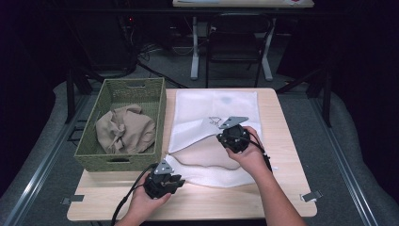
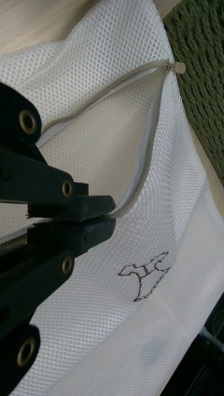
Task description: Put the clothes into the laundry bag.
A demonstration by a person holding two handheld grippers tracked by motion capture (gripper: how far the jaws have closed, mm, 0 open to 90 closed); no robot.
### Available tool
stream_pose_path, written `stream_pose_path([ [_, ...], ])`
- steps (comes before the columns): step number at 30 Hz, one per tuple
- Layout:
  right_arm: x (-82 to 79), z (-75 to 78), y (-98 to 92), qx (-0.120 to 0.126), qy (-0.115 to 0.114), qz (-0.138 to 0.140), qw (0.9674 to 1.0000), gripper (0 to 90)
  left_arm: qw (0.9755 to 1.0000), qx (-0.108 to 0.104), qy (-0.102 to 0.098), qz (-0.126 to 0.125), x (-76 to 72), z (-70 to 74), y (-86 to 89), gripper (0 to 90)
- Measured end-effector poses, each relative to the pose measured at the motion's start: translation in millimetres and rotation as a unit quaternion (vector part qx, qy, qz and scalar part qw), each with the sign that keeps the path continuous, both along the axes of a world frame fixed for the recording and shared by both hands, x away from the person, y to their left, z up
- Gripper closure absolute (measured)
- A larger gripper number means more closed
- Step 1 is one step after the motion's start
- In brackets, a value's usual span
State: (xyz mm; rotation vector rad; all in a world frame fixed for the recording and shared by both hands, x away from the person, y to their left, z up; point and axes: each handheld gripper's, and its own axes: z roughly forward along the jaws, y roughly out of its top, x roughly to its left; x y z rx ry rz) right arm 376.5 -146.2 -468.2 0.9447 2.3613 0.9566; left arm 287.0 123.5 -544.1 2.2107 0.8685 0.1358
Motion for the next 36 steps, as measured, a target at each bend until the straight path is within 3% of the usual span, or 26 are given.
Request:
stream_pose_path([
  [9,6.0,11.5,-1.9,0.005,-0.003,0.007,1.0000,87.4,0.9998,0.016,0.002,-0.015,5.7,5.4,-8.1,89.9],
  [22,13.1,25.3,0.3,0.016,-0.001,0.016,0.9997,87.3,0.9998,0.018,0.001,-0.012,12.8,7.5,-31.9,90.0],
  [29,15.2,35.4,2.4,0.034,-0.003,0.021,0.9992,87.3,0.9998,0.017,0.007,-0.004,15.3,5.4,-37.2,90.0],
  [36,13.4,36.9,-1.5,0.035,-0.013,0.019,0.9991,87.4,0.9995,0.029,0.009,-0.009,18.3,0.8,-48.2,90.0],
])
